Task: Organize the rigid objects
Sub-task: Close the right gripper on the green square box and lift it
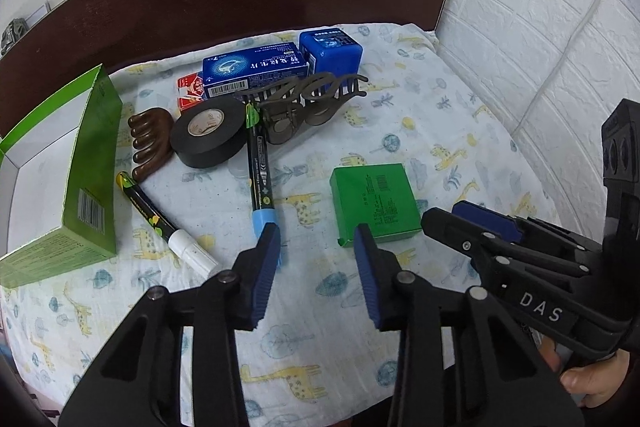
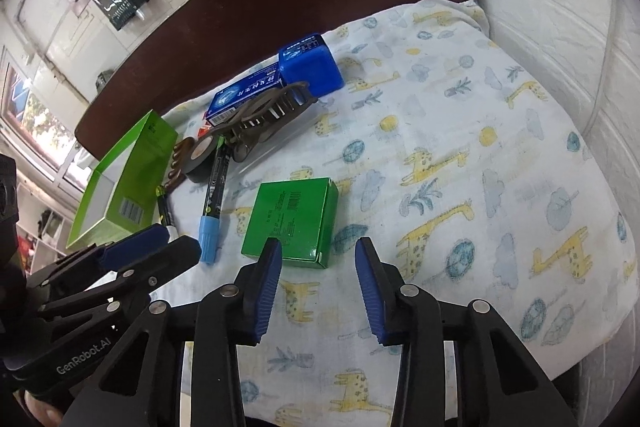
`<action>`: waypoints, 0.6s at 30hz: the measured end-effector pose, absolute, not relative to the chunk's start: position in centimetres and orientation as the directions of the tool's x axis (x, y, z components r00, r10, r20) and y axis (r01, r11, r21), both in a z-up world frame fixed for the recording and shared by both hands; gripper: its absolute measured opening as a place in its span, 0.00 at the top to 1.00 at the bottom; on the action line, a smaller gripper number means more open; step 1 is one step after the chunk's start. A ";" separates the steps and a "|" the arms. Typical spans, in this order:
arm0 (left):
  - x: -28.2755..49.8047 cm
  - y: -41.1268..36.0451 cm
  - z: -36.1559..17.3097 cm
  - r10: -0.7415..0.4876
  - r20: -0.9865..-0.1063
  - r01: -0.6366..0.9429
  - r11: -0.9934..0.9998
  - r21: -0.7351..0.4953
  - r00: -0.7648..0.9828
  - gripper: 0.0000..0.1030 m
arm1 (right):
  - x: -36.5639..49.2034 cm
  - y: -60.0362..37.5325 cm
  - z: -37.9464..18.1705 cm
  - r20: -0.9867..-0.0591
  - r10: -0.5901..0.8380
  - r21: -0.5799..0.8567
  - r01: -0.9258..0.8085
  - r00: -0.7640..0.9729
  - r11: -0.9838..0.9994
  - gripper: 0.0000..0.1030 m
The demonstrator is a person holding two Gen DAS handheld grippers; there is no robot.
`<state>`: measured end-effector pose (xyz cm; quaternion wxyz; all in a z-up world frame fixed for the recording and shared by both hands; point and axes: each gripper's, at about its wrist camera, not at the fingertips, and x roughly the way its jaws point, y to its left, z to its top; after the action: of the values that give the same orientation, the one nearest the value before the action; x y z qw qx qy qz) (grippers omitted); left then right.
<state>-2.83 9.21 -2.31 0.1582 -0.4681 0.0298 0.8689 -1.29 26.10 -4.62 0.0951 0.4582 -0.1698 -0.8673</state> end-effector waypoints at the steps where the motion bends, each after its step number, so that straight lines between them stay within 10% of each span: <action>1: -2.9 9.2 -2.4 0.245 -0.824 -0.302 -0.949 -0.095 -0.511 0.66 | -1.4 26.0 -4.6 -0.763 -0.322 0.381 0.013 -0.561 -0.925 0.61; 14: -4.6 10.0 -3.6 0.269 -0.844 -0.327 -0.937 -0.119 -0.464 0.66 | -2.5 26.0 -5.0 -0.772 -0.327 0.383 0.013 -0.546 -0.924 0.61; 18: -5.4 9.9 -3.9 0.311 -0.847 -0.338 -0.926 -0.169 -0.430 0.81 | -3.0 26.1 -5.4 -0.775 -0.336 0.400 -0.004 -0.535 -0.916 0.71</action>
<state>-5.41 9.90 -3.87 0.1920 -0.4981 0.0134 0.8455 -3.04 26.10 -5.40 0.0967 0.4722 -0.1803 -0.8574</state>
